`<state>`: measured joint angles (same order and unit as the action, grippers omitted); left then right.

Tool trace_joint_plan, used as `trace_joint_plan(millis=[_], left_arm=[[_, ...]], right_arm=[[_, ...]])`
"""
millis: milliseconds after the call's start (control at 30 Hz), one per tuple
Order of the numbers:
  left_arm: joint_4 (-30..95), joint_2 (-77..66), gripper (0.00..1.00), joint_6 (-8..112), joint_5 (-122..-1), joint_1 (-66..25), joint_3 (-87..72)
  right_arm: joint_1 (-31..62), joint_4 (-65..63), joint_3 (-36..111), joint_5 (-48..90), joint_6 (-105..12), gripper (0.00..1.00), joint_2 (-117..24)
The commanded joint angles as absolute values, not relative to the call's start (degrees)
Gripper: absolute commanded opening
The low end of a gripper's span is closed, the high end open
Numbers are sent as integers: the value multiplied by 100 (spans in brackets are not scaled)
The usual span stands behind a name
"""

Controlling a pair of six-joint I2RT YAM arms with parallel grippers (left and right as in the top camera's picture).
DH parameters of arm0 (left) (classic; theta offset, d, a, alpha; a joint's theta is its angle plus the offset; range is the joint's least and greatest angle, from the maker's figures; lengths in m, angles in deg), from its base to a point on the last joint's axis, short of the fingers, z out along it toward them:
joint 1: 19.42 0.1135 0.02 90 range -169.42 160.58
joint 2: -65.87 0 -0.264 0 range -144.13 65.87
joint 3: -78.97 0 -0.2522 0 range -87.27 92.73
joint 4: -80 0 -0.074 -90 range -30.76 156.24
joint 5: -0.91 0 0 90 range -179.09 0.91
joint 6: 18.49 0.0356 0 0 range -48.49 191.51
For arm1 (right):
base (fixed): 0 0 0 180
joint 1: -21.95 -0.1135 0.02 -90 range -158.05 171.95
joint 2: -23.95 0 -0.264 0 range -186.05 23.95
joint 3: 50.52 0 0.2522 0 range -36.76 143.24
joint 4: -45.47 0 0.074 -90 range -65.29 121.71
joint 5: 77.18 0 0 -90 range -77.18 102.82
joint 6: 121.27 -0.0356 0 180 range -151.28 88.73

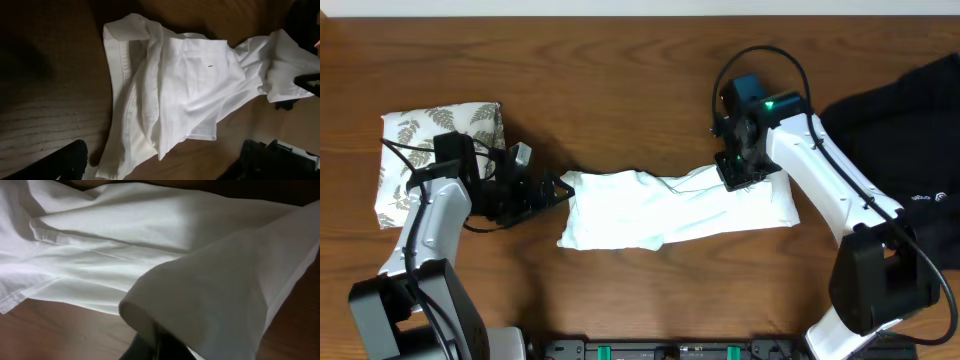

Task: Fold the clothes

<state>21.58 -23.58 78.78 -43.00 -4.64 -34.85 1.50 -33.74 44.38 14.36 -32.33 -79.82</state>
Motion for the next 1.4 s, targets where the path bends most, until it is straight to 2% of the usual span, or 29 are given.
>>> trace_joint_plan(millis=[0, 900, 1367], left_arm=[[2132, -2290, 98, 7823, -4324, -437, -3377], [2129, -2290, 98, 7823, -4324, -437, -3377], [2132, -2290, 98, 7823, -4324, -437, -3377]], right_arm=[[82, -3365, 4406, 1501, -3301, 1, -8028], [-532, -3033, 4406, 1547, -3557, 1, -8034], [-650, -2980, 4406, 1737, -3553, 7, -8034]])
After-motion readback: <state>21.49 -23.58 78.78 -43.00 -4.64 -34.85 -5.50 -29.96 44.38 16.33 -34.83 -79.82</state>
